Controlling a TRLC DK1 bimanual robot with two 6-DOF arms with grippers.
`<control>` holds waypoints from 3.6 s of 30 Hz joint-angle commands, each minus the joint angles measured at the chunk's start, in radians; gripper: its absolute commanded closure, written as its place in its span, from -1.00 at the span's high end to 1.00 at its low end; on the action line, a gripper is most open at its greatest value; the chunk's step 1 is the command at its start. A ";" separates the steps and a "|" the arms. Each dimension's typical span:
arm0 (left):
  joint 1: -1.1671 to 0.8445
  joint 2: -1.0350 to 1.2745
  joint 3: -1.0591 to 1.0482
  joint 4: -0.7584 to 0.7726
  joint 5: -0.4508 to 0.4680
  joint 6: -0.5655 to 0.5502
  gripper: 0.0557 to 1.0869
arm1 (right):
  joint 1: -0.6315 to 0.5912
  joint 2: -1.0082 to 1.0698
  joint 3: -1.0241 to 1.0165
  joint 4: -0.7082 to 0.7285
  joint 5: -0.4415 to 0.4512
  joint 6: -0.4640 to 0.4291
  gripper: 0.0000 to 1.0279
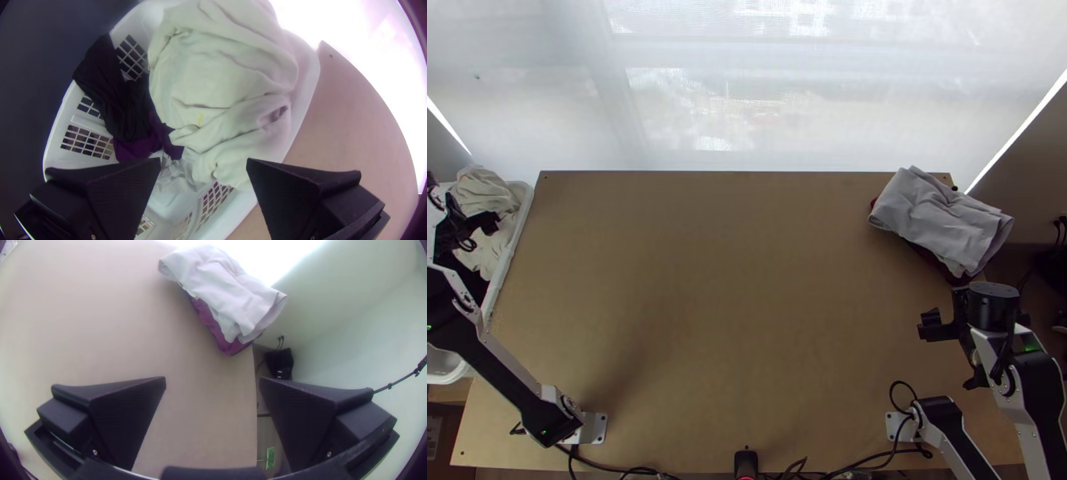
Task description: Fold the t-shirt
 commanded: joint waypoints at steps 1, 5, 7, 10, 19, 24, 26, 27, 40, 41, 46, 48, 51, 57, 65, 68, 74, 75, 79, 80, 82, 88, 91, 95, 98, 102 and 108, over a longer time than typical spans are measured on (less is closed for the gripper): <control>-0.062 0.090 0.105 -0.021 0.011 -0.003 0.83 | -0.060 -0.014 0.005 -0.050 -0.002 0.021 0.91; -0.071 0.148 0.190 -0.047 0.010 -0.028 0.83 | -0.084 -0.030 0.005 -0.075 -0.007 0.028 0.91; -0.074 0.179 0.231 -0.068 0.011 -0.035 0.80 | -0.095 -0.035 0.008 -0.088 -0.010 0.033 0.91; -0.080 0.217 0.273 -0.090 0.010 -0.040 0.80 | -0.106 -0.043 0.012 -0.104 -0.010 0.034 0.91; -0.079 0.253 0.280 -0.093 0.013 -0.066 -0.34 | -0.129 -0.049 0.012 -0.118 -0.013 0.044 0.91; -0.071 0.239 0.303 -0.111 0.051 -0.066 -0.92 | -0.135 -0.049 0.007 -0.116 -0.014 0.045 0.91; -0.070 0.216 0.303 -0.120 0.074 -0.066 -0.93 | -0.135 -0.049 0.002 -0.116 -0.014 0.047 0.91; -0.070 0.199 0.303 -0.122 0.087 -0.066 -0.92 | -0.135 -0.049 -0.001 -0.116 -0.014 0.047 0.91; -0.070 -0.198 0.305 -0.079 0.146 -0.152 -0.92 | -0.133 -0.049 -0.007 -0.096 -0.017 0.047 0.91; -0.071 -0.230 0.305 -0.056 0.146 -0.161 -0.92 | -0.130 -0.050 -0.007 -0.096 -0.017 0.047 0.91; -0.088 -0.372 0.331 0.033 0.146 -0.180 -0.92 | -0.129 -0.066 -0.005 -0.098 -0.017 0.047 0.91; -0.102 -0.427 0.329 0.067 0.146 -0.183 -0.92 | -0.127 -0.073 -0.005 -0.098 -0.017 0.047 0.91; -0.128 -0.505 0.326 0.136 0.146 -0.189 -0.92 | -0.126 -0.089 -0.008 -0.101 -0.017 0.047 0.91; -0.271 -0.645 0.326 0.289 0.146 -0.158 -0.92 | -0.126 -0.121 -0.013 -0.118 -0.017 0.047 0.91; -0.694 -0.741 0.308 0.269 0.146 -0.097 -0.92 | -0.133 -0.150 -0.010 -0.145 -0.017 0.048 0.91; -0.903 -0.743 0.302 0.177 0.146 -0.080 -0.93 | -0.135 -0.158 -0.005 -0.159 -0.016 0.047 0.91; -1.288 -0.743 0.193 0.055 0.143 -0.083 -0.92 | -0.150 -0.170 0.012 -0.184 -0.016 0.045 0.91; -1.343 -0.744 0.162 0.050 0.140 -0.083 -0.92 | -0.155 -0.175 0.013 -0.188 -0.016 0.045 0.91; -1.512 -0.743 0.030 0.048 0.117 -0.078 -0.92 | -0.176 -0.199 0.015 -0.211 -0.016 0.045 0.91; -1.541 -0.743 0.000 0.050 0.111 -0.078 -0.92 | -0.179 -0.207 0.015 -0.219 -0.016 0.045 0.91; -1.571 -0.743 -0.057 0.059 0.102 -0.080 -0.92 | -0.187 -0.225 0.013 -0.234 -0.016 0.045 0.91; -1.614 -0.767 -0.266 0.094 0.099 -0.091 -0.93 | -0.208 -0.274 0.008 -0.274 -0.014 0.041 0.91; -1.625 -0.797 -0.378 0.130 0.093 -0.107 -0.93 | -0.221 -0.294 0.002 -0.285 -0.014 0.041 0.91; -1.616 -0.856 -0.534 0.188 0.065 -0.109 -0.93 | -0.228 -0.310 0.002 -0.294 -0.014 0.041 0.91; -1.567 -0.896 -0.636 0.220 0.057 -0.098 -0.93 | -0.230 -0.317 -0.007 -0.297 -0.016 0.041 0.91; -1.524 -0.936 -0.755 0.228 0.059 -0.054 -0.38 | -0.228 -0.316 -0.013 -0.289 -0.016 0.041 0.91; -1.407 -0.979 -0.898 0.153 0.059 -0.037 0.65 | -0.228 -0.302 -0.022 -0.271 -0.016 0.041 0.91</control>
